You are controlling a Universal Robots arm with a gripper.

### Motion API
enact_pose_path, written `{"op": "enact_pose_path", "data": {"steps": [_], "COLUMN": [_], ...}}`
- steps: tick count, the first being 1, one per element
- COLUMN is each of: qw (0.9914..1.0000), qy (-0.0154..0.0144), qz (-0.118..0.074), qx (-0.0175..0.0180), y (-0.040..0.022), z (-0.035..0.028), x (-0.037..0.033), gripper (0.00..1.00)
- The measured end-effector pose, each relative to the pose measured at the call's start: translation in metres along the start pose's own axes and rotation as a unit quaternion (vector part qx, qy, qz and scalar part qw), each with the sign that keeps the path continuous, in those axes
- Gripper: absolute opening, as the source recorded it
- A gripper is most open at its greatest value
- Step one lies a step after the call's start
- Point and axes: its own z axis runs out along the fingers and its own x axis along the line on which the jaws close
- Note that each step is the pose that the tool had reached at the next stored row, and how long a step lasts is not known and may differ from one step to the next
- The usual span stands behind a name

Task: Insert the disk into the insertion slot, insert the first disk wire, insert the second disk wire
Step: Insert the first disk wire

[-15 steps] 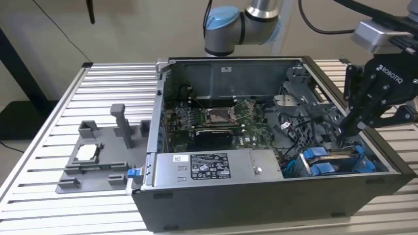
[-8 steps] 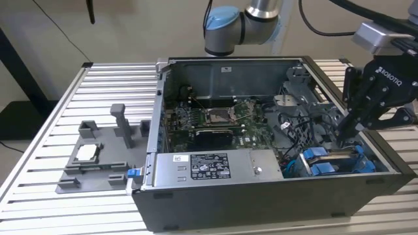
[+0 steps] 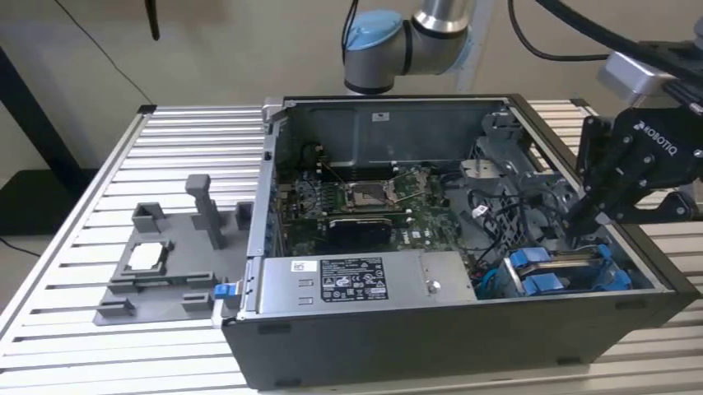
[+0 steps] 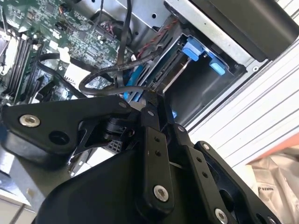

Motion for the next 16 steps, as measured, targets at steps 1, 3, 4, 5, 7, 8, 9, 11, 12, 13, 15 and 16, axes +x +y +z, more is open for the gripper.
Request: {"op": "enact_pose_path", "data": {"steps": [1,3,4,5,7,8,9,11,12,13,15,16], "qw": [1.0,0.99996,0.99989,0.9998,0.99952,0.99936,0.99925,0.99921,0.9992,0.99918,0.99911,0.99905], "qy": [-0.0024,-0.0021,-0.0016,-0.0013,-0.0005,-0.0002,-0.0002,-0.0002,-0.0004,-0.0007,-0.0013,-0.0016], "qz": [0.0,-0.001,-0.001,-0.002,-0.002,-0.003,-0.003,-0.001,0.001,0.004,0.011,0.014], "qx": [0.0005,0.0086,0.0145,0.0196,0.0309,0.0356,0.0386,0.0399,0.0401,0.0403,0.0408,0.0411], "y": [0.0,0.0005,0.0009,0.0012,0.0019,0.0022,0.0021,0.0017,0.0015,0.0014,0.0011,0.001], "z": [0.0001,0.001,0.0013,0.0018,0.0029,0.0035,0.0049,0.0083,0.0099,0.0118,0.014,0.0147], "x": [0.0008,0.0016,0.0022,0.0027,0.0035,0.0039,0.0044,0.0054,0.0059,0.0065,0.007,0.0072], "gripper": [0.19,0.19,0.19,0.19,0.19,0.19,0.19,0.19,0.19,0.19,0.19,0.19]}}
